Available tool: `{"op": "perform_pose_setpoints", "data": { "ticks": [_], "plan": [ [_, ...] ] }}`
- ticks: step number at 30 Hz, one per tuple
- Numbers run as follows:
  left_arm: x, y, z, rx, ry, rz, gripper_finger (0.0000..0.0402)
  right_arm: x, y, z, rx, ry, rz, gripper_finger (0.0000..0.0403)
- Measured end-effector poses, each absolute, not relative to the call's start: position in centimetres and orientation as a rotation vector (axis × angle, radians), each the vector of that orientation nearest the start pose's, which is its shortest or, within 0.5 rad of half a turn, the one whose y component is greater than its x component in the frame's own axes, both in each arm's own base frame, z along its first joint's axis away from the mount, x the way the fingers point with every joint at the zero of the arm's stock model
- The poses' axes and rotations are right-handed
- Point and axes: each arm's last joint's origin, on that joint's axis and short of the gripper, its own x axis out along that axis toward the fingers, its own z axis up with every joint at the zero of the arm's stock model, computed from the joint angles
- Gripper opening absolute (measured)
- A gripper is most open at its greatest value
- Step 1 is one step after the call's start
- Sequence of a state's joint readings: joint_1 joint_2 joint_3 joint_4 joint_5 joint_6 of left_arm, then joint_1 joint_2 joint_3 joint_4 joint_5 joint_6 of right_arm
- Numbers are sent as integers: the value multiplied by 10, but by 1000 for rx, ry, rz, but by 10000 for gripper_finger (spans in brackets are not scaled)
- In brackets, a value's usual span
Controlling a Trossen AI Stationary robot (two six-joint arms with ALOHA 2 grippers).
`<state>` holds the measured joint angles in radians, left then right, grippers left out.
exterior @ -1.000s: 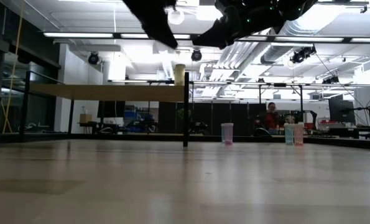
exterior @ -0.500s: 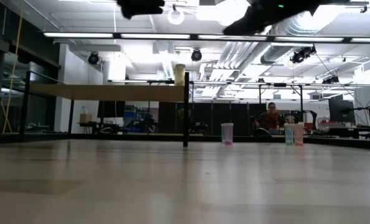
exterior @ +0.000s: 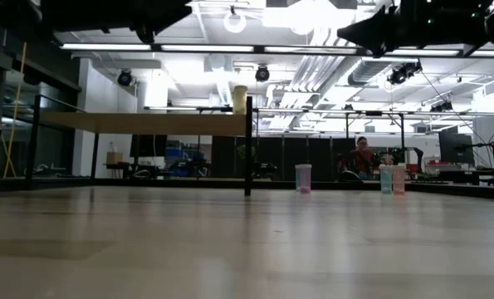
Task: Pick and place medicine bottles onto shelf by color
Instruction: Put the top pink pill bottle on the shelf
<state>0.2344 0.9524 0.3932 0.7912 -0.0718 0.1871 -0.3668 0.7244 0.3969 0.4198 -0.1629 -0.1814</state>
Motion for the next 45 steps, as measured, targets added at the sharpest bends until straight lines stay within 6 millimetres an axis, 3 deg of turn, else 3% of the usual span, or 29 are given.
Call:
{"op": "perform_pose_setpoints", "data": {
  "ticks": [4, 8, 11, 14, 18, 23, 27, 32, 45],
  "plan": [
    [195, 49, 261, 203, -196, 325, 200, 161, -57, 265, -151, -74, -228, 1],
    [195, 49, 262, 210, -203, 328, 200, 168, -67, 250, -80, 48, -441, 29],
    [194, 49, 263, 212, -221, 329, 200, 178, -78, 234, -24, 139, -547, 87],
    [194, 49, 263, 212, -221, 330, 200, 191, -93, 220, 52, 242, -595, 166],
    [194, 49, 263, 212, -220, 331, 200, 209, -121, 203, 144, 340, -784, 270],
    [195, 49, 263, 212, -220, 331, 200, 227, -154, 184, 319, 404, -876, 342],
    [195, 49, 263, 212, -220, 331, 200, 246, -166, 174, 388, 440, -793, 352],
    [195, 49, 263, 212, -220, 331, 200, 263, -171, 162, 385, 539, -817, 353],
    [195, 49, 263, 211, -220, 331, 200, 273, -165, 153, 394, 618, -856, 337]
  ]
}}
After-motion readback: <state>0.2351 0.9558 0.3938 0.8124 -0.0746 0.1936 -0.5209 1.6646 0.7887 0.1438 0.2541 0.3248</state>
